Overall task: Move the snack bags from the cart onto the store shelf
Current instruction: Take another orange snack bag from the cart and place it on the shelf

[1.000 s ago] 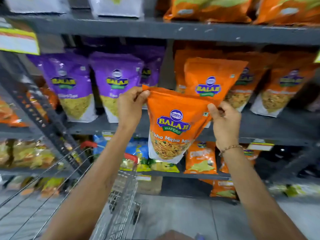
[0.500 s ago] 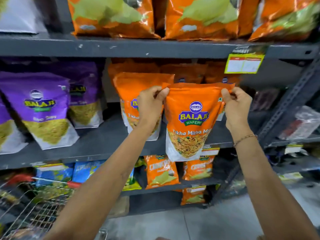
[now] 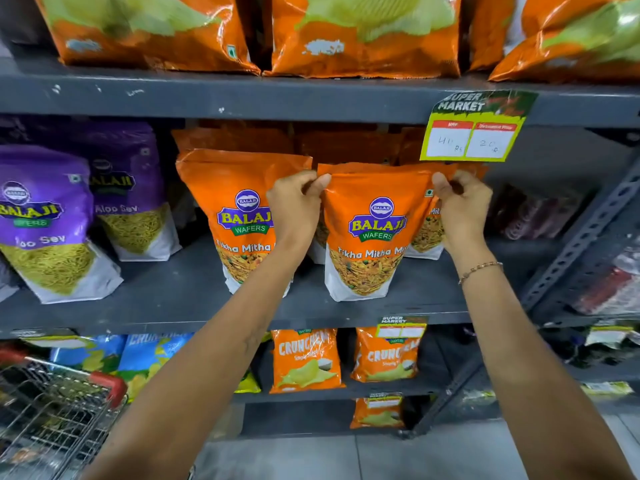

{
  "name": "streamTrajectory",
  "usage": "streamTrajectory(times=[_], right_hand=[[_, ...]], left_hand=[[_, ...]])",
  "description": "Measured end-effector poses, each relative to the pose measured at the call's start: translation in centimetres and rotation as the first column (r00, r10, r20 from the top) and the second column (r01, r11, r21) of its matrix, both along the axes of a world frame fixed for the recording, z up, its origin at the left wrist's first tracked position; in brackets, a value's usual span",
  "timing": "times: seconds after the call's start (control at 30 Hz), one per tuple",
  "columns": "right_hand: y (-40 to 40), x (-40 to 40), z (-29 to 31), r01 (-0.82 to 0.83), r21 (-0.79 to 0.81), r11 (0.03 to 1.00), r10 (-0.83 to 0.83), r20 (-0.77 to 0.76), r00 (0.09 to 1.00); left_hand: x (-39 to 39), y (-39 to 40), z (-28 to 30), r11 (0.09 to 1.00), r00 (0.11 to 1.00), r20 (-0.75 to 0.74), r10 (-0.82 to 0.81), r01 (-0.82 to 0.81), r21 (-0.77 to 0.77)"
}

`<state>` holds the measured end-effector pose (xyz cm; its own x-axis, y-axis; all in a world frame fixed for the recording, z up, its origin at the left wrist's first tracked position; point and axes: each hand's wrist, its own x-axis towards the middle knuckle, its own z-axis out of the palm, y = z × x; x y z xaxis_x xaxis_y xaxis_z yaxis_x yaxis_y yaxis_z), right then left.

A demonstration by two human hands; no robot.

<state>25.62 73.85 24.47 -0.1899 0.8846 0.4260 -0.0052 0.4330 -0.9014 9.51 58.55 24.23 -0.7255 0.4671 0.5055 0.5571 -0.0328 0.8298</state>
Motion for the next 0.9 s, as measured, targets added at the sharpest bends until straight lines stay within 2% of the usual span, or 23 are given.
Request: streamTrajectory(times=[0.2,0.3,0.37,0.43,0.5,0.57,0.67,0.77,0.9], right_hand=[[0.4,-0.6,-0.7,0.019,-0.031,0.999,-0.02,-0.043,0.999],[-1.1,-0.6,-2.7,0.09,-0.106,0.99,-0.114,-0.241,0.964],[-3.3,-0.6,-4.6,0.126,-0.106,0.986,-0.152,-0.297,0.943],[-6.4,-1.2,-6.8,0.048,-0.054,0.997,-0.061,-0.255,0.965],[-10.2,-2.6,-8.6,-0.108,-0.042,0.993,0.099,-0.176,0.98],[-13.6,-4.6,-10.1,-0.29,-0.068,0.955,0.284,-0.085,0.955],[-18.6,-8.4,-11.4,-0.486,-0.135,0.863,0.493,0.022,0.87],[-24.0,-12.5,-12.2,-0.605,-0.195,0.772,0.622,0.034,0.783],[-32.9,-17.3,-14.0,-0.782,-0.268,0.563,0.824,0.104,0.557]], left_hand=[[-0.1,0.4,-1.2,1.0,0.998,0.065,-0.019,0.02,-0.013],[0.6,-1.2,-2.6,0.999,0.998,0.054,-0.046,0.047,-0.019],[0.9,-3.2,-3.8,0.997,0.993,0.093,-0.068,0.066,0.028],[0.9,-5.6,-4.8,0.998,0.987,0.148,-0.063,0.058,0.038],[-0.3,-8.6,-6.1,1.0,0.976,0.217,-0.025,0.021,0.022],[-1.8,-12.3,-7.3,0.998,0.949,0.311,0.043,-0.054,0.027],[-3.7,-18.8,-9.3,0.976,0.895,0.409,0.178,-0.214,0.045],[-5.2,-26.2,-11.0,0.915,0.818,0.445,0.365,-0.404,-0.006],[-6.4,-37.4,-12.8,0.792,0.693,0.407,0.595,-0.592,-0.15]])
